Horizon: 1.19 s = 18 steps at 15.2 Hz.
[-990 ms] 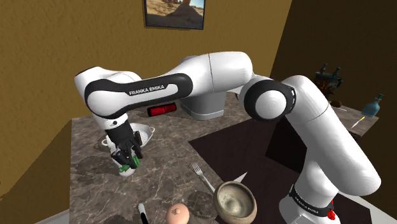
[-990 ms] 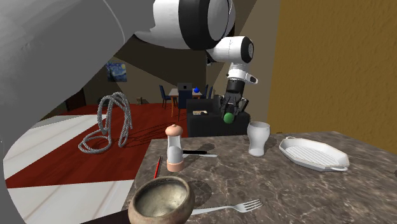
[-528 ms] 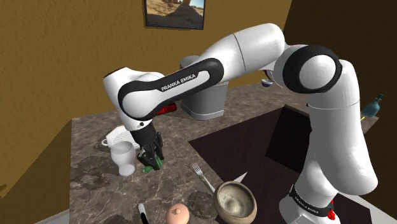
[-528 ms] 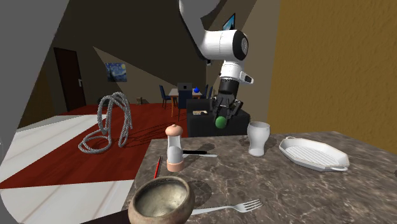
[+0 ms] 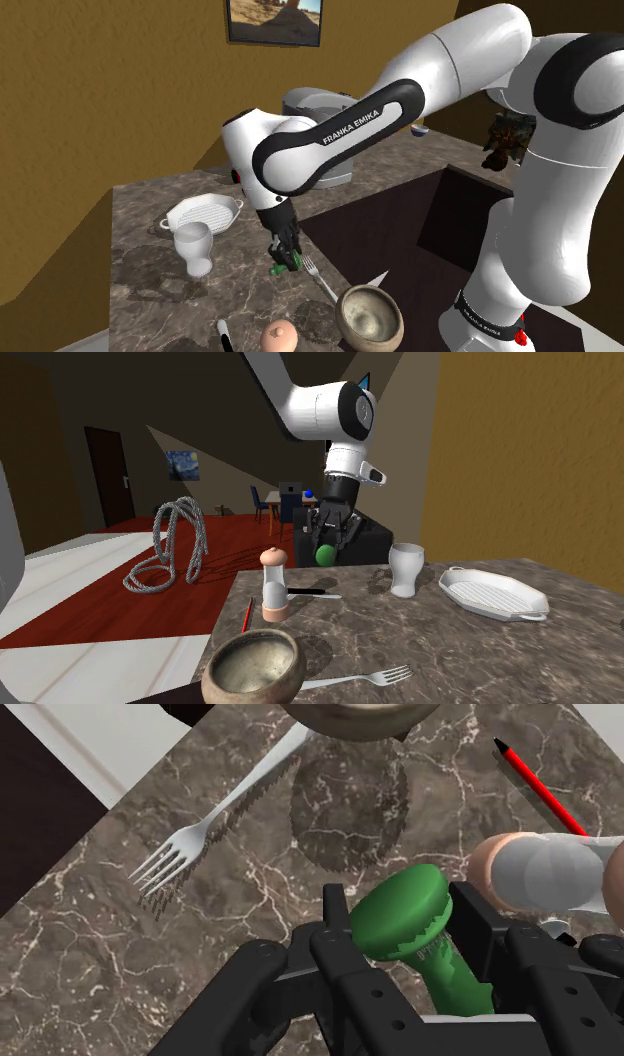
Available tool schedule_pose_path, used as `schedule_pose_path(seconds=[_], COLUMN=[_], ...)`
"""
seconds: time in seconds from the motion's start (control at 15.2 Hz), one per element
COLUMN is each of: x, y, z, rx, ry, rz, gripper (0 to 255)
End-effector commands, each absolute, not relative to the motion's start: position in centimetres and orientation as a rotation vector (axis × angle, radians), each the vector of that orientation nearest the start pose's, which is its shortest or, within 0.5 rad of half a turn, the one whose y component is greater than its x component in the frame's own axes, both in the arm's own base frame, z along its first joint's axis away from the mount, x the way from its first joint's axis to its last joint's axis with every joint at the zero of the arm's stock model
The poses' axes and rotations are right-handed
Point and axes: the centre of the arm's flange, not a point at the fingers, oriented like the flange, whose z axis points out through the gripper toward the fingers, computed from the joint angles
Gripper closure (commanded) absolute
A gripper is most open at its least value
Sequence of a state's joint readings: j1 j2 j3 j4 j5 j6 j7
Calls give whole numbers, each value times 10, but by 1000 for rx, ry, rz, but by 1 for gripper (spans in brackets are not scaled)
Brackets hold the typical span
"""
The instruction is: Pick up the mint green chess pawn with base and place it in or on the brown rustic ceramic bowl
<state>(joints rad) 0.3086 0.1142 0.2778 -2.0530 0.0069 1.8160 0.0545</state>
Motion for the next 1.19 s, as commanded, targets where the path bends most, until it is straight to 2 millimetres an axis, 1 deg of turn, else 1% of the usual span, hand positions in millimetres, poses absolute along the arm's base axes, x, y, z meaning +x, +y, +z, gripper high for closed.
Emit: schedule_pose_path(seconds=[0.0, 0.99, 1.12], x=[420, 259, 259], y=[275, 161, 160], z=[361, 368, 357], rx=[-3057, -3057, -3057], ry=[-833, -833, -833], rz=[545, 545, 545], gripper=[255, 255, 255])
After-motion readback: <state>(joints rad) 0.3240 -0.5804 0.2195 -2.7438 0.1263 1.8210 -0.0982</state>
